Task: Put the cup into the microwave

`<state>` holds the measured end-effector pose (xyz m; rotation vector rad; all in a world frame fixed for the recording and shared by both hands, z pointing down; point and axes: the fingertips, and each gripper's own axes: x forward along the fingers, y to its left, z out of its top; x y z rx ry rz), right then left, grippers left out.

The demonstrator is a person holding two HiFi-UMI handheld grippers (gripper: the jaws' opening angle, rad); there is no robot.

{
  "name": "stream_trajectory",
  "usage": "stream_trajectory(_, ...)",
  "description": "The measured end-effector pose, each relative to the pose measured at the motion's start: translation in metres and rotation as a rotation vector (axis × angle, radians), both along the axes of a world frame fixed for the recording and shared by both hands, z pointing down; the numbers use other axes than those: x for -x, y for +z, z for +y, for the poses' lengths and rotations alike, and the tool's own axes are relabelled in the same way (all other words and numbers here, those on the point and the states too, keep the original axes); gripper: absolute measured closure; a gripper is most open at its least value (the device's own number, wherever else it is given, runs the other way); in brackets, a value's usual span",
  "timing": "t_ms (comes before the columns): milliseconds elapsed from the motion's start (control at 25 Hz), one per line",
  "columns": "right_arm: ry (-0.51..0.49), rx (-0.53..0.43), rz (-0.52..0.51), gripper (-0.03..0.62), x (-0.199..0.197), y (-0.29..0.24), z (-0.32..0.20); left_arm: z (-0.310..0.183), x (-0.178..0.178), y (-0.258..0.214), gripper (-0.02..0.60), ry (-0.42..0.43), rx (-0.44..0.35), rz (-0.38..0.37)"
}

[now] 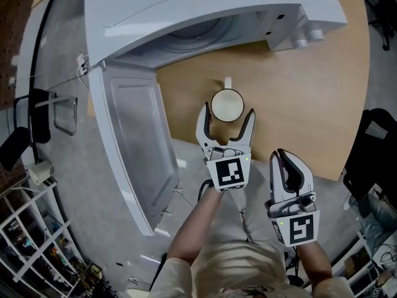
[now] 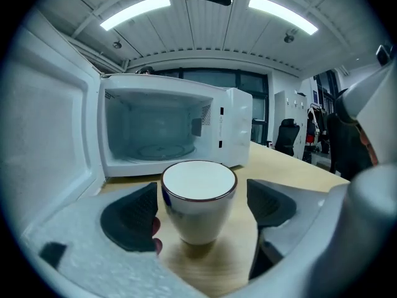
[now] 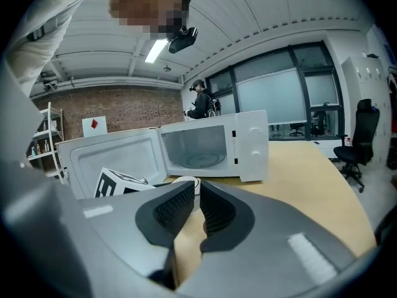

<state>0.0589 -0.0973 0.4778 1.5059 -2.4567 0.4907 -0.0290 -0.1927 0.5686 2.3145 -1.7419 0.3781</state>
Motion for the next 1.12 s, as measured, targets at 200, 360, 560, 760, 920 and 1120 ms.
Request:
stream_trajectory(200,-0.017,0.0,-0.004,0.557,0.004,0.003,-0.002,-0.014,0.004,-0.003,0.137,-0.005,-0.093,-0.056)
stream_trajectory(360,-0.003,0.015,-0.037,0.557,0.006,0.009,-0.002,-0.018,0.002,-0.001,0.151,0.038,-0.109,-0.109)
stream_trajectory(560,-0.011,0.031,-0.049,0.557,0.009,0.022,0.003,-0.022,0.0,-0.001,0.19,0.055,-0.118,-0.102)
stream_trajectory(760,-0.011,0.038,-0.046,0.557,0.007,0.025,0.004,-0.021,0.004,0.0,0.19,0.055,-0.118,-0.114)
stream_trajectory(920,-0.006,0.024,-0.043,0.557,0.003,0.019,-0.002,-0.024,0.009,-0.006,0.19,0.049,-0.128,-0.121)
stream_trajectory(1120,-0.006,0.008,-0.046,0.557,0.003,0.01,-0.011,-0.036,0.014,-0.029,0.189,0.037,-0.154,-0.125)
